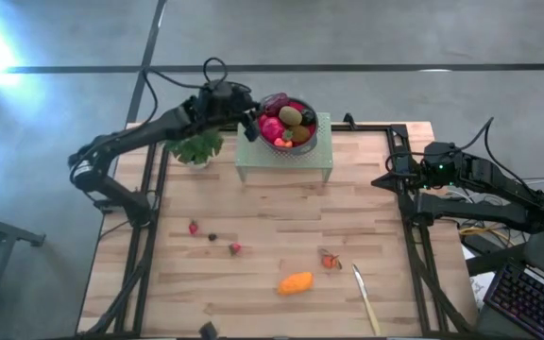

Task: Pick & Place Fruit
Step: Put the black cherry into the red strainer bowl on the shelf

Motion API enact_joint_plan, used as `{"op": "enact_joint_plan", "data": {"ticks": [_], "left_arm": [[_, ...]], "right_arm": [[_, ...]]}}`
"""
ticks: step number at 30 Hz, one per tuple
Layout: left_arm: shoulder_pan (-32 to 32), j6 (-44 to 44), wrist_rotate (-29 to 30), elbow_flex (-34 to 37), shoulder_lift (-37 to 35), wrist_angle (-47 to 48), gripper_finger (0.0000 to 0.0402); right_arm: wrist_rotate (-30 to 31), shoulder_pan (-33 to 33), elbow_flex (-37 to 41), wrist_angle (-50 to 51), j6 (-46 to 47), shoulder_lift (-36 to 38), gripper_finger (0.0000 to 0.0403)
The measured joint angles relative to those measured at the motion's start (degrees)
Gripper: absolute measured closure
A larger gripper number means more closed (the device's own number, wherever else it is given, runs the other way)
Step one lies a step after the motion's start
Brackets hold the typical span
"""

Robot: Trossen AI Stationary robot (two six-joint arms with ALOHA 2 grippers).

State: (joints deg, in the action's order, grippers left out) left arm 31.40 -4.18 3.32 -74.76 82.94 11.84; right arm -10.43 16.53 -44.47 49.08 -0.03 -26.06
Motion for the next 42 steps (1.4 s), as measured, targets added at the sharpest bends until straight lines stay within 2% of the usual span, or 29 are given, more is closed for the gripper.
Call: {"op": "enact_joint_plan", "data": {"ticks": [14,42], "left_arm": [[0.4,0.1,-2.0,0.0,3.8,-0.9,0.0279],[0.4,-3.3,-2.0,0.1,3.8,-0.7,0.0277]], "right_arm": [[0.0,0.0,0.0,0.0,0.0,0.0,0.0394],[0.0,0.0,0.0,0.0,0.0,0.0,0.0394]]}}
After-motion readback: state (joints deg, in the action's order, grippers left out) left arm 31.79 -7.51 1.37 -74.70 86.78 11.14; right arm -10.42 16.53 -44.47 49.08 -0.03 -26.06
